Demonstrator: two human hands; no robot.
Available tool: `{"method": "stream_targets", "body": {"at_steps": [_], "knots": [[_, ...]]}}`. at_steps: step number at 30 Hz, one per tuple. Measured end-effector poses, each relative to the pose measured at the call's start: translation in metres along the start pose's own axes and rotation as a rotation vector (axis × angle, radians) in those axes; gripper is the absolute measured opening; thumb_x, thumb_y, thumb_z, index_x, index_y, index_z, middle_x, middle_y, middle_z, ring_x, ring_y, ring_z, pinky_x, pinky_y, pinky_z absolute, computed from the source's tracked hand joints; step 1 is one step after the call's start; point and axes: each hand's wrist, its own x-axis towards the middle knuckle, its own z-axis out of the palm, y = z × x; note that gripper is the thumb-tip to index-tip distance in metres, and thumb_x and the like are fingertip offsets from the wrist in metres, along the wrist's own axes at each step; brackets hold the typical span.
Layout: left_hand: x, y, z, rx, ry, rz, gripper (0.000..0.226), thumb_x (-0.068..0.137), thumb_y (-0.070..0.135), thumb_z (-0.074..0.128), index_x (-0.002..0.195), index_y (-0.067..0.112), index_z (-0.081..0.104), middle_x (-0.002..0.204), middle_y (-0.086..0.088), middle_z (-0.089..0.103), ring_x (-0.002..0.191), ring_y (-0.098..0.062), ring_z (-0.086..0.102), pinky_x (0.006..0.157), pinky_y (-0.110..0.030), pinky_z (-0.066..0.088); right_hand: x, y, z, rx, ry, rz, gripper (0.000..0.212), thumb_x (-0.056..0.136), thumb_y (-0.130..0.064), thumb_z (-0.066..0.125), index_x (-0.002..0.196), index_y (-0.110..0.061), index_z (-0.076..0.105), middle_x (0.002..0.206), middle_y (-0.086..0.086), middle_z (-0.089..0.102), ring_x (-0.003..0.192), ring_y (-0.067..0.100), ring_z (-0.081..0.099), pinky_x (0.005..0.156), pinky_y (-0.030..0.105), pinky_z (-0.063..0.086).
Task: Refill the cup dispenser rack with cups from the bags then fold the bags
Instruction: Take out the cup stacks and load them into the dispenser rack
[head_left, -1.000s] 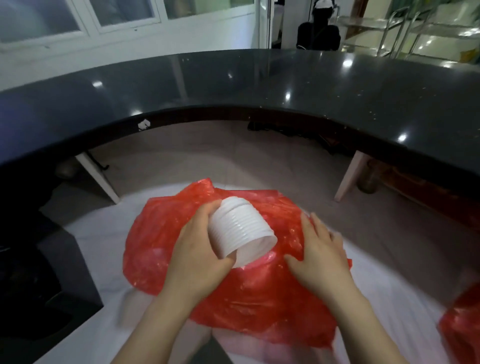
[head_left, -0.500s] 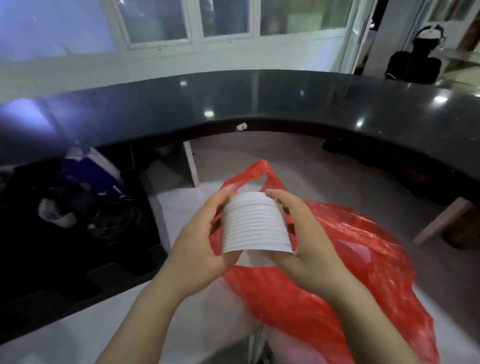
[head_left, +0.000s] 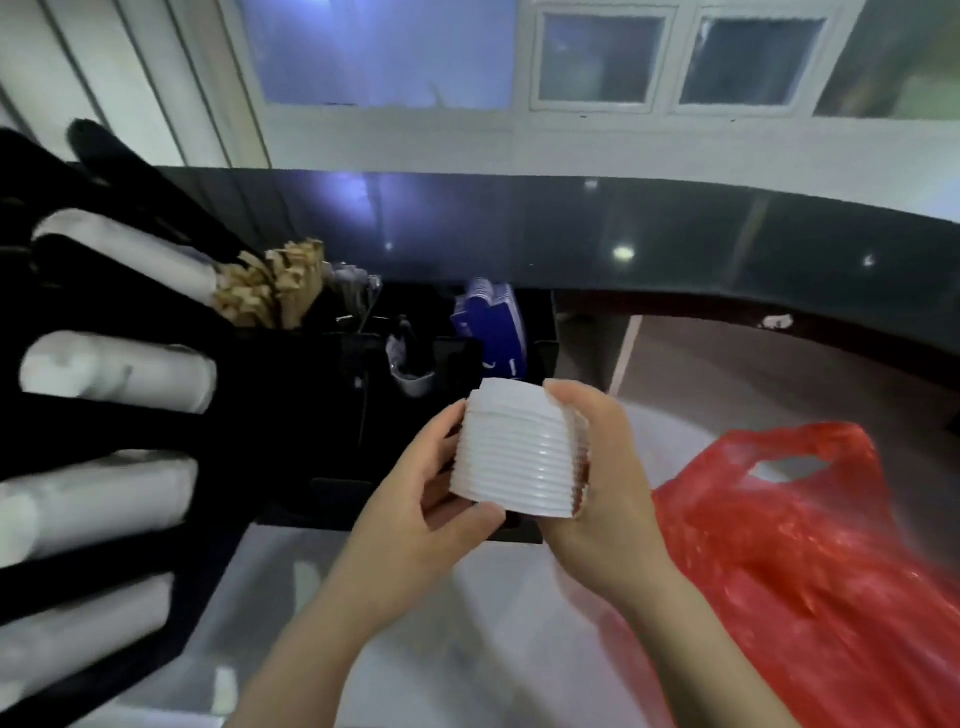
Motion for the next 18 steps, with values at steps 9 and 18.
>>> {"method": "stream_targets", "body": {"at_steps": [9, 18], "knots": [[-0.065, 0.009, -0.037, 0.129, 0.319, -0.077, 0.093, 0.066, 0.040, 0.081, 0.141, 0.047, 0.028, 0.125, 0.008, 0.061, 0.114, -0.012, 0.059, 0.085, -0.029, 0.054, -0.005, -0.014, 0.073, 0.253, -0.245, -0.167, 0.074, 0.076, -0.019, 0.075, 0.132, -0.039, 0.032, 0.152, 0.004, 0.021, 0.140, 0.012, 0.027, 0.105, 0.014, 0.031], [-0.143, 0.049, -0.081, 0.283, 0.397, 0.041, 0.087, 0.067, 0.045, 0.080, 0.136, 0.056, 0.028, 0.129, 0.024, 0.052, 0.121, -0.001, 0.051, 0.094, -0.026, 0.050, -0.033, -0.096, 0.117, 0.338, -0.210, -0.225, 0.094, 0.071, -0.037, 0.078, 0.144, -0.033, 0.018, 0.148, 0.019, 0.023, 0.138, 0.032, 0.031, 0.109, 0.047, 0.036]]}}
